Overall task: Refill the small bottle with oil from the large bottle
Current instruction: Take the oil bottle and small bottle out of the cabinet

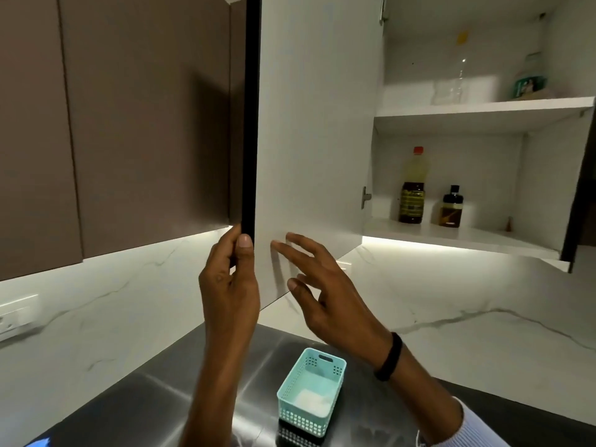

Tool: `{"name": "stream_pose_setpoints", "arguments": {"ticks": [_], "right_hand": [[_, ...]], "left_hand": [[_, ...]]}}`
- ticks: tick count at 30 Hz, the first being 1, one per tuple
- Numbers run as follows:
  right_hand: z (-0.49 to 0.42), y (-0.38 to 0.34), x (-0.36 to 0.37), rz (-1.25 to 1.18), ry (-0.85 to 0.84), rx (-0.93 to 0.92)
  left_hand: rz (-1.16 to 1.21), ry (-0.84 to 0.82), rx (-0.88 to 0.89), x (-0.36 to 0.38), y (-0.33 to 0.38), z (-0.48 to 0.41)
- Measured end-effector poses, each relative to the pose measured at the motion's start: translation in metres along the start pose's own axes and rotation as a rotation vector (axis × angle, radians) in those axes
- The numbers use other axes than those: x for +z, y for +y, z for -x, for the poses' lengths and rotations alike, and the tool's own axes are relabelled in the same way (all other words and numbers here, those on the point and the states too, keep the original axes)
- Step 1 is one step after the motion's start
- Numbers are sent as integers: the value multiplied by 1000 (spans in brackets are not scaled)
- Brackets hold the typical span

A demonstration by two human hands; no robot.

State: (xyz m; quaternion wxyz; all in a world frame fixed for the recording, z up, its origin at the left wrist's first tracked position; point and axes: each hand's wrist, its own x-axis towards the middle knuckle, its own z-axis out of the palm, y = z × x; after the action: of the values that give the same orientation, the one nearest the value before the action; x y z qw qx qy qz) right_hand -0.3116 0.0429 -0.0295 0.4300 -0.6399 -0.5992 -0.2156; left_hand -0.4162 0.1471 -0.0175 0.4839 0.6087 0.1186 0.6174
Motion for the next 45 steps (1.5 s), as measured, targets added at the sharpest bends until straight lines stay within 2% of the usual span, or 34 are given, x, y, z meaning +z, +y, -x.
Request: {"name": "stream_pose_setpoints", "arguments": {"ticks": [6, 13, 18, 20, 22, 24, 27, 31, 38, 45], "right_hand": [[-6, 7, 18, 9, 71, -33], [-7, 12, 12, -52, 70, -33], [1, 24, -13, -108, 146, 64], [7, 36, -29, -92, 174, 116], [13, 53, -49, -53, 195, 183], [18, 73, -72, -24, 215, 254], [22, 106, -109, 18, 231, 367], [16, 157, -161, 24, 233, 533], [-28, 287, -239, -107, 285, 735], [-99, 407, -283, -231, 258, 894]], "left_hand": [[-12, -5, 44, -4, -8, -2], [2, 169, 150, 8, -8, 6], [-58, 390, 460, 31, -7, 23], [-91, 374, 574, 48, -8, 30], [-59, 274, 612, 70, -10, 34], [0, 91, 564, 98, -13, 34], [13, -183, 394, 148, -27, 27], [61, -427, 140, 221, -54, 6], [107, -612, -150, 346, -95, -53], [50, -647, -284, 465, -128, -126]]}}
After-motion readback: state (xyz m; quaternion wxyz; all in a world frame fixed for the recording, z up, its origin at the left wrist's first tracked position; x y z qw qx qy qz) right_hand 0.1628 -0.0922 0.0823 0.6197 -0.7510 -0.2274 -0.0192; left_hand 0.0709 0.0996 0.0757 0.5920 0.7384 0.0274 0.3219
